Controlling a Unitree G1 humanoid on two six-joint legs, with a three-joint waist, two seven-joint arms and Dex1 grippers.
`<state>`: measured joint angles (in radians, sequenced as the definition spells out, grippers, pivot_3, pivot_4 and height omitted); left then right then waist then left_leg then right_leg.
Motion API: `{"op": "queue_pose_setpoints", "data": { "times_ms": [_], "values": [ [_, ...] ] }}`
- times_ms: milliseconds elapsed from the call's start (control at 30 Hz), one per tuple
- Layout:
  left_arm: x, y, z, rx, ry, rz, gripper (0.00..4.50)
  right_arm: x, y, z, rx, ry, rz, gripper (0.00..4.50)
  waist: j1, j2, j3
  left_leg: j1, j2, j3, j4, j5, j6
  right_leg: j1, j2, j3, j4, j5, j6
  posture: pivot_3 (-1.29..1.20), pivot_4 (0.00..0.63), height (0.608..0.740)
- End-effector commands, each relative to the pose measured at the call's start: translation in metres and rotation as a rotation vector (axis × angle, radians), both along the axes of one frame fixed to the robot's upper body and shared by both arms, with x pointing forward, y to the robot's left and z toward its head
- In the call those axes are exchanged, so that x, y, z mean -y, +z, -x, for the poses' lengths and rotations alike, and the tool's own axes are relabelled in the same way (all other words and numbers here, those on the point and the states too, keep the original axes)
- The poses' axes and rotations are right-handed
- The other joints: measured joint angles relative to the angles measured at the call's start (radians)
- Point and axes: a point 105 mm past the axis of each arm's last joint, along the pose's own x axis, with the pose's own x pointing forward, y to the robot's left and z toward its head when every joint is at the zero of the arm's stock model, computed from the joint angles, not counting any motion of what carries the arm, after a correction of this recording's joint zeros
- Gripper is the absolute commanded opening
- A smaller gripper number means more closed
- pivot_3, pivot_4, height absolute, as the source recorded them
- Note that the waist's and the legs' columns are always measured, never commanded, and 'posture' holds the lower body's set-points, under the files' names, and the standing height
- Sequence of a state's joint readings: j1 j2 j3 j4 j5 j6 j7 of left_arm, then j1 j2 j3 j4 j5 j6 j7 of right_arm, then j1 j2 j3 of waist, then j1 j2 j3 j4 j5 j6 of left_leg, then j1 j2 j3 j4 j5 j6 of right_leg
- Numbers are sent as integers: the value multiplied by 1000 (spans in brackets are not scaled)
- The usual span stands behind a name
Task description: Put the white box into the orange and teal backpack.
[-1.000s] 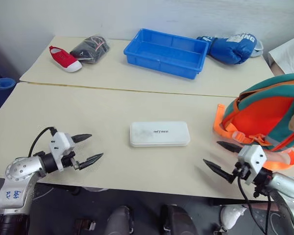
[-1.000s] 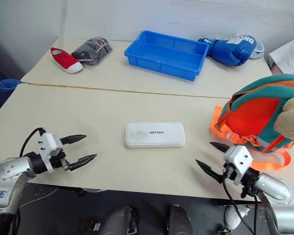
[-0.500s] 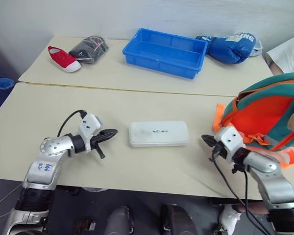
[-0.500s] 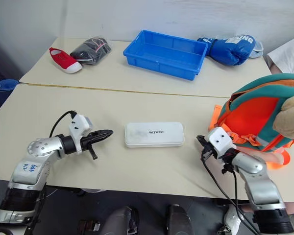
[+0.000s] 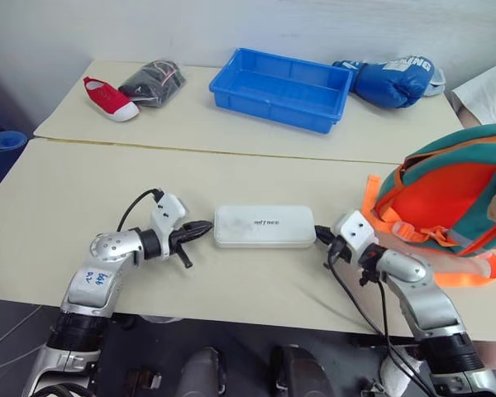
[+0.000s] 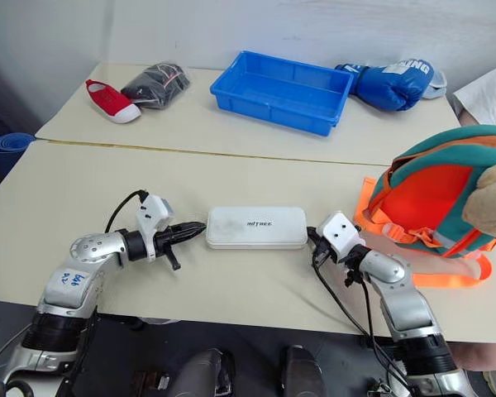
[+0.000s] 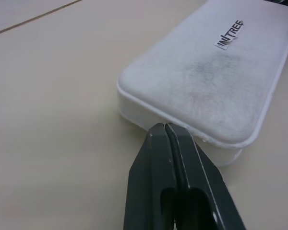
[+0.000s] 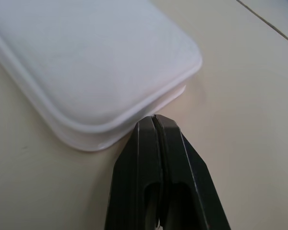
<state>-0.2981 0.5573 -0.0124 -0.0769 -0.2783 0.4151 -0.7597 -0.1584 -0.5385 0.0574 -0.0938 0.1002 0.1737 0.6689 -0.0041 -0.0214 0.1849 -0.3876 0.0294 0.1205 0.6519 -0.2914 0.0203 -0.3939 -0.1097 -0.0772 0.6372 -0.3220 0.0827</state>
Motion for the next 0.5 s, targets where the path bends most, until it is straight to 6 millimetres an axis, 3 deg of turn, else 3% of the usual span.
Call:
{"op": "queue_pose_setpoints", "data": {
  "times_ms": [33, 267, 500],
  "values": [
    [11, 14, 12, 35, -65, 46, 31, -13, 15, 15, 34, 87, -35, 0, 0, 0, 0, 0, 0, 0, 0, 0, 0, 0, 0, 0, 0, 0, 0, 0, 150, 740],
    [4, 3, 32, -19, -110, 3, 31, -19, 7, 43, -43, 174, -16, 0, -1, 0, 0, 1, 0, 0, 0, 0, 0, 0, 0, 0, -2, 0, 0, 0, 150, 740],
    [-10, -4, 53, -81, -114, -23, 31, -9, 1, 71, -125, 166, -7, 0, 1, 0, 0, 1, 0, -1, -1, -1, 0, 0, -1, 0, -4, 0, 0, 0, 150, 740]
  ]
}}
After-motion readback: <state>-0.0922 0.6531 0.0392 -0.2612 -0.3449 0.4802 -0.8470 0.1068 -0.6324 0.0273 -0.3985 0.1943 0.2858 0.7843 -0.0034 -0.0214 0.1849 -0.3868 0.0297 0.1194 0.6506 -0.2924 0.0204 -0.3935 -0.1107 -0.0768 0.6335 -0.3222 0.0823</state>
